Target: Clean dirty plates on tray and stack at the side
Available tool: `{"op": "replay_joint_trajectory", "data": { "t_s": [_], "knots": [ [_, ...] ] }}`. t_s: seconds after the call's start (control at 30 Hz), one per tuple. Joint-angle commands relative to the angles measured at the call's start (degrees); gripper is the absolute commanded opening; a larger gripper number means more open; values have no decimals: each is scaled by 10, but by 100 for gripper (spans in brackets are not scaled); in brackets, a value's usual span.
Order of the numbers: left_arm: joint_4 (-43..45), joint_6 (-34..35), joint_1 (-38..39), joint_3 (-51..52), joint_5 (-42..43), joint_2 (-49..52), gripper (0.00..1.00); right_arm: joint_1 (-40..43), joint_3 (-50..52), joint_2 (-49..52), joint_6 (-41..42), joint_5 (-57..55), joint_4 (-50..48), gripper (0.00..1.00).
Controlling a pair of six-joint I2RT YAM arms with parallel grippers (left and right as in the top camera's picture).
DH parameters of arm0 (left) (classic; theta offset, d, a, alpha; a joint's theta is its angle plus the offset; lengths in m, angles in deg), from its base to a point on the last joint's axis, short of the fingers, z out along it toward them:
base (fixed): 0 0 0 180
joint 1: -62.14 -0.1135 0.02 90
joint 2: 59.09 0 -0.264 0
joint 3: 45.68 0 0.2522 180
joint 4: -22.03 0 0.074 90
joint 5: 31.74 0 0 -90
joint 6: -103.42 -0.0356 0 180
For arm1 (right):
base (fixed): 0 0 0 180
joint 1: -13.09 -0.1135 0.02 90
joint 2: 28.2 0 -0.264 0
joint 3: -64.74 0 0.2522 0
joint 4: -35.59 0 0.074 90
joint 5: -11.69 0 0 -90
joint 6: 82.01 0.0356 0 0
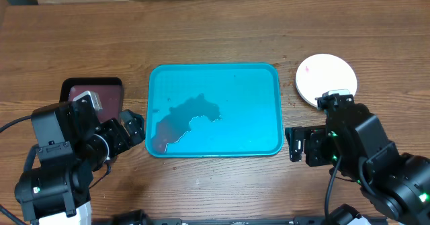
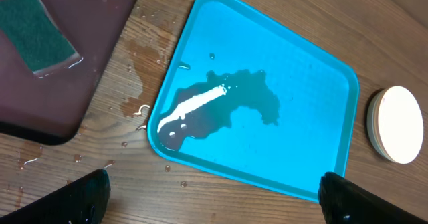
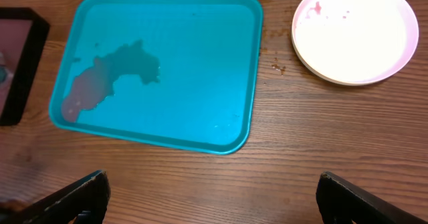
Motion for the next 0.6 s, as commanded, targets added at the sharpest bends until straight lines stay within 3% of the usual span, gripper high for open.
{"op": "replay_joint_trajectory", "data": {
  "t_s": [0.0,0.57],
  "knots": [
    [0,8,3,3,2,4,100,-2,6,5,5,-14,-5,100],
    [0,8,3,3,2,22,100,-2,6,34,5,-12,4,100]
  ]
}}
